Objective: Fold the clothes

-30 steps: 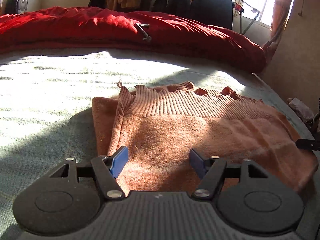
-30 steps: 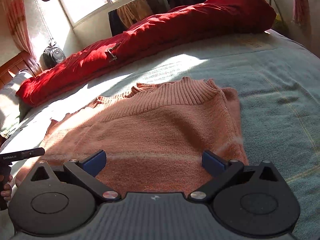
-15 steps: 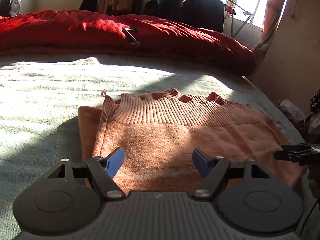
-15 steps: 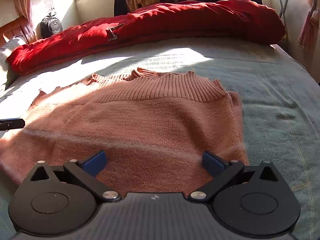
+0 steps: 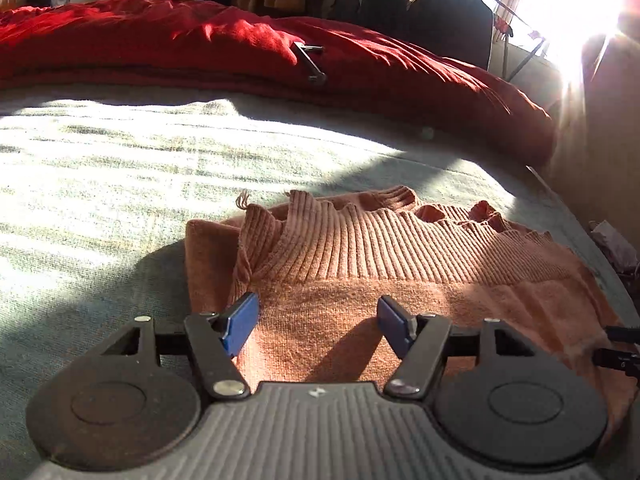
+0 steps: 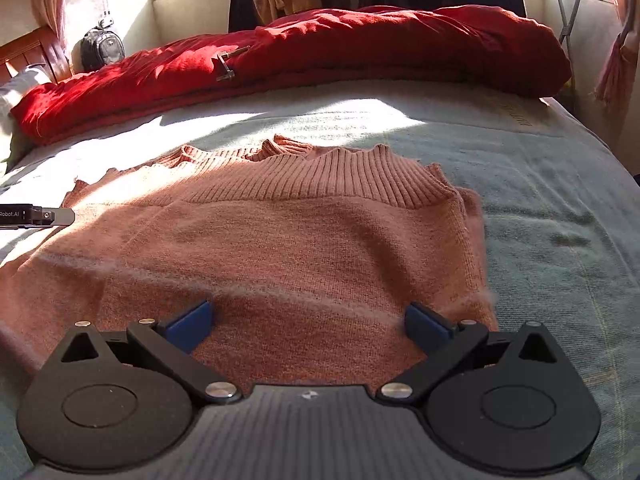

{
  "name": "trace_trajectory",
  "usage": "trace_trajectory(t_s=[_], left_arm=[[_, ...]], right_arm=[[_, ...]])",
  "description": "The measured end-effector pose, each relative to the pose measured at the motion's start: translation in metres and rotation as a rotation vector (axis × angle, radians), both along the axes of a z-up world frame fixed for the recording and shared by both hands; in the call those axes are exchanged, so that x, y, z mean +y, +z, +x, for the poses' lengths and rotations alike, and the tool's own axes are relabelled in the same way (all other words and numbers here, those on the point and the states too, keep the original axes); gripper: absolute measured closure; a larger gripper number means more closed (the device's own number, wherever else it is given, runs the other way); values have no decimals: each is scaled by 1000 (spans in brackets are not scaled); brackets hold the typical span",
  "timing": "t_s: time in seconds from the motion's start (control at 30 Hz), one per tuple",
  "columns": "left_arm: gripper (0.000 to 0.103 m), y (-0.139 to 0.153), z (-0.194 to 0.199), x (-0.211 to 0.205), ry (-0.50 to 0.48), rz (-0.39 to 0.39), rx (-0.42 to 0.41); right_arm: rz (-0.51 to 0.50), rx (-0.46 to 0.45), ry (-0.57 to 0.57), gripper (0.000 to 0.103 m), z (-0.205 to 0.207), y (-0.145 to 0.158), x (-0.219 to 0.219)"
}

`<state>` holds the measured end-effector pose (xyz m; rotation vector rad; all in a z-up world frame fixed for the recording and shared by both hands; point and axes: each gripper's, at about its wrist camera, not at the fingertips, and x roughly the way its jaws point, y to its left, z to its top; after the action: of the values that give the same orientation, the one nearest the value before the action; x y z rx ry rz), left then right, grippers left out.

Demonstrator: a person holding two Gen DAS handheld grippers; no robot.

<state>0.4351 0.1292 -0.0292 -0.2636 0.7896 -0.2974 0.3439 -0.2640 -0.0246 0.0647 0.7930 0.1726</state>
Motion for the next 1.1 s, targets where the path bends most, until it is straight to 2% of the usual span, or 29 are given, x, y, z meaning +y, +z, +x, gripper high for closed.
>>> trace_trajectory(t_s=[0.13,0.2,0.23,0.33,0.47,0.5,0.53,0.57,0.6,0.7,0.77,0.93,1.0,1.1], left_arm=[[30,22,-8,-14,-48,85,-45],[30,30,-5,-23,-111,24,-53],[30,32,0,-30,-147,-32,-49],[30,30,14,-51,-199,-132,-17],[29,14,23,-68,-199,-129,54],[29,9,26,-71,-198,-128,71],[35,5,25,-71,-184,-68,61],[49,2,22,-67,-185,-44,45],[54,1,20,-61,-179,-47,38],[61,2,13,-38,-130,-51,40],[61,3,11,-30,-123,-51,41],[59,9,6,-35,-113,-3,32],[42,19,-4,-43,-129,9,22],[36,34,-30,-54,-203,39,-41]], right_arm=[[8,0,0,0,3,8,1],[64,-6,22,0,9,15,2],[104,-8,37,0,13,19,2],[244,7,76,0,31,29,4],[487,78,159,0,56,28,12],[521,94,165,0,59,25,13],[518,107,139,0,62,20,12],[514,121,113,0,65,16,10],[523,128,91,1,66,11,6],[626,102,45,2,59,1,-24],[616,78,-15,2,52,3,-44],[490,67,-87,0,41,10,-65],[483,73,-106,0,36,13,-69],[505,89,-94,0,24,19,-70]])
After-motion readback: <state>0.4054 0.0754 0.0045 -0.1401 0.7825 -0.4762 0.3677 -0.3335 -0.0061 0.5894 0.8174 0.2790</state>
